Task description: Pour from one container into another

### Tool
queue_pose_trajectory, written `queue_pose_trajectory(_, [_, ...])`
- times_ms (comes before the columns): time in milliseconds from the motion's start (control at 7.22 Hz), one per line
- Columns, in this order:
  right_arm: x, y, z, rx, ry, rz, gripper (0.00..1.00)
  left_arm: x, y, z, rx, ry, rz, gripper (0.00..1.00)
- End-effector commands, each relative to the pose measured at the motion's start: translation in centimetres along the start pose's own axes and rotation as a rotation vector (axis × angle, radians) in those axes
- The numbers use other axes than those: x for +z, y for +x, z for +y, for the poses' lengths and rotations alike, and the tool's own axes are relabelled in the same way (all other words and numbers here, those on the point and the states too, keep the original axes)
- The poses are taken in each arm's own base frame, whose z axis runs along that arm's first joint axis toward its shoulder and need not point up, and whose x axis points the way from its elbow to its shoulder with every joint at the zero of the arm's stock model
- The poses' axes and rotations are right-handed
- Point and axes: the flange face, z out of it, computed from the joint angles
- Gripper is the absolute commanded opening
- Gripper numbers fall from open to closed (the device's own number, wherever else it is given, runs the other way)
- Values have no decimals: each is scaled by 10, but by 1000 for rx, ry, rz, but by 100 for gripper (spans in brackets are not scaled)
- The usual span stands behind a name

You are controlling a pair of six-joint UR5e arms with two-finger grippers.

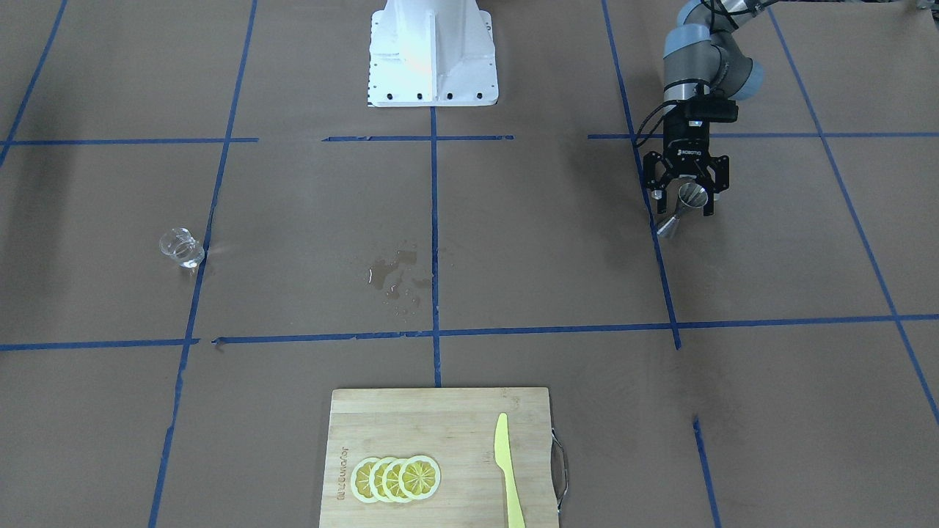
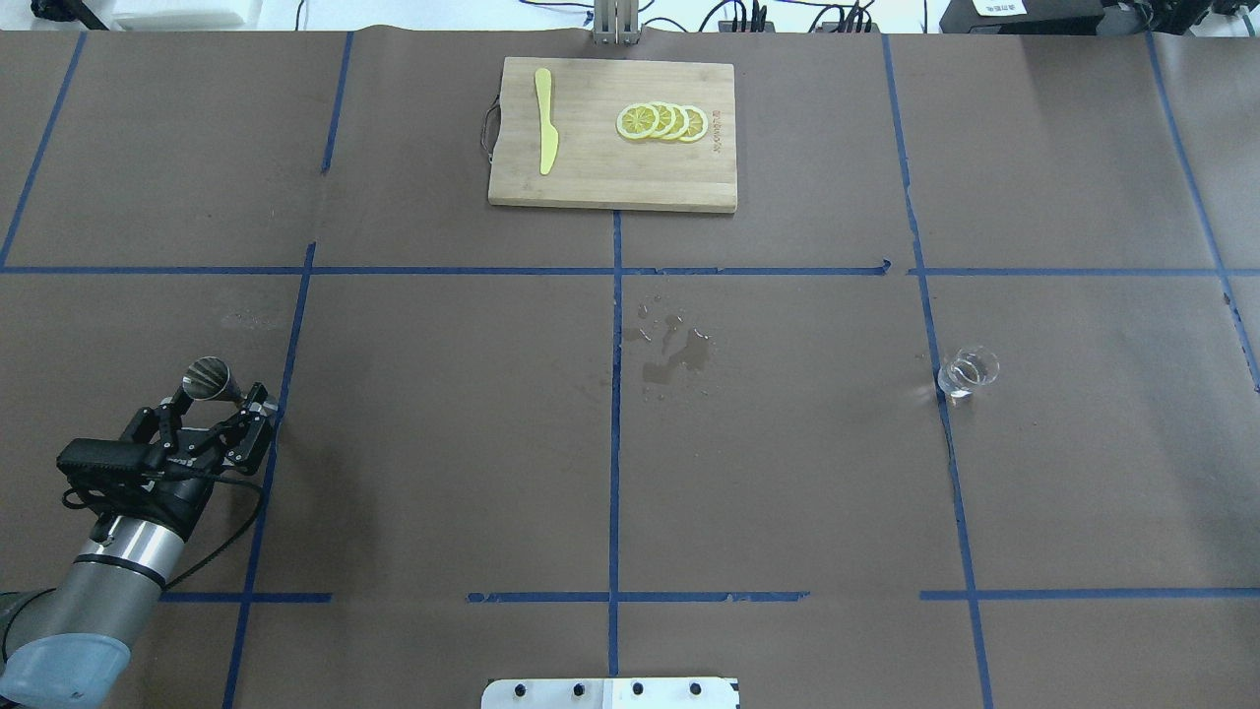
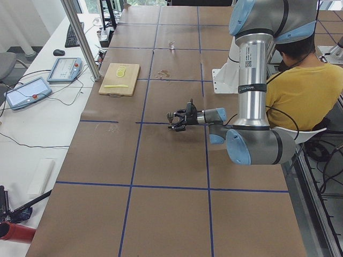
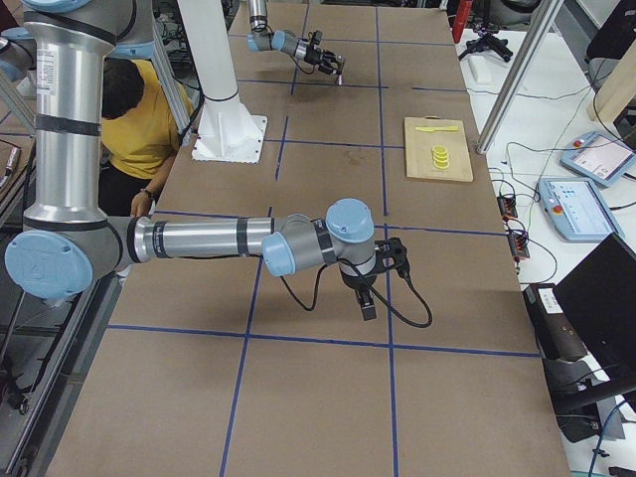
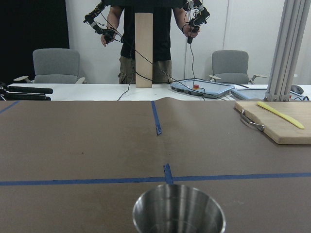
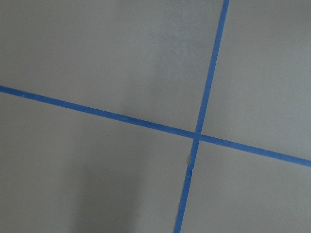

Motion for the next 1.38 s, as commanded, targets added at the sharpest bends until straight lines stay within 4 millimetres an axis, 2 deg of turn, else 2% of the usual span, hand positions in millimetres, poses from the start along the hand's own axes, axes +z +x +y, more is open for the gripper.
queue_pose_trajectory(0, [0,0,0,0,1,0,100,2,5,3,-4,1,2,73])
queue_pose_trajectory(415, [0,0,0,-2,1,0,100,6,5,11,6,-4,-1,72])
queue_pose_trajectory(554, [0,0,0,-2,1,0,100,6,5,11,6,-4,-1,60])
queue_pose_trajectory(831, [0,0,0,-3,2,0,100,5,6,9,-7,-2,4,18])
queue_pose_trajectory(969, [0,0,0,-2,1,0,100,4,5,7,-23,1,12,0])
queue_pose_trajectory(1246, [0,0,0,-1,2,0,100,2,3,2,-45,8,26,0])
